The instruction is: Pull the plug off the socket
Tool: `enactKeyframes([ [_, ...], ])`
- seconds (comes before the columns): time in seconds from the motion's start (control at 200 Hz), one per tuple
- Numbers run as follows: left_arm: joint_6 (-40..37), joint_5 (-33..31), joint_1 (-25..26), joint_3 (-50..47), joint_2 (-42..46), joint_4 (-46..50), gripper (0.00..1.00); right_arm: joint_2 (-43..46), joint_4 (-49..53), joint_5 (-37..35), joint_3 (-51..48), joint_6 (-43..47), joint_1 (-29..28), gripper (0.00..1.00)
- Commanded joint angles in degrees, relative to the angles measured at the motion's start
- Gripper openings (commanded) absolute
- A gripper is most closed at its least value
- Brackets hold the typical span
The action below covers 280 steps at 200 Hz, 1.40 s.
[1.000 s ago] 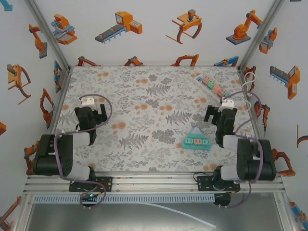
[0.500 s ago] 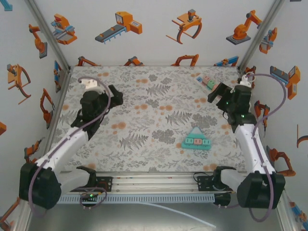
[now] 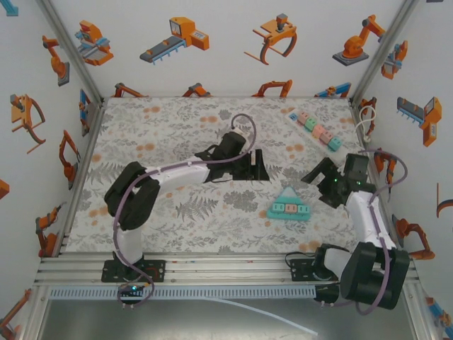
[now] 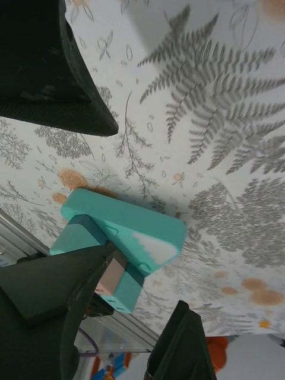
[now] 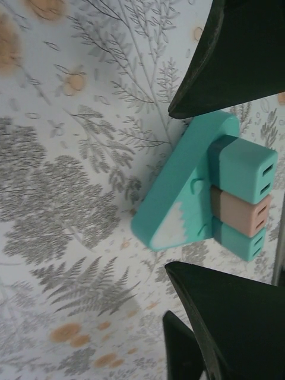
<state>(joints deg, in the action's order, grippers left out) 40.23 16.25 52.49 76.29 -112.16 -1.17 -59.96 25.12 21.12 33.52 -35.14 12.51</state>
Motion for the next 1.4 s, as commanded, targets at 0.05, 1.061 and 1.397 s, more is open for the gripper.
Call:
enactKeyframes([
  [0.05, 0.97, 4.67, 2.16, 5.31, -4.83, 0.84, 0.65, 0.73, -1.40, 7.05, -5.04, -1.07, 0.21, 0.78],
  [1.061, 2.29, -8.31, -0.35, -21.17, 15.72, 10.08, 0.46, -20.77, -28.99, -0.42, -0.87, -14.28, -37.57, 0.55],
  [1.397, 2.99, -11.10, -4.29, -25.53, 20.43, 11.69, 0.48, -32.74, -35.18, -1.58, 7.85, -19.00, -47.63, 0.53],
])
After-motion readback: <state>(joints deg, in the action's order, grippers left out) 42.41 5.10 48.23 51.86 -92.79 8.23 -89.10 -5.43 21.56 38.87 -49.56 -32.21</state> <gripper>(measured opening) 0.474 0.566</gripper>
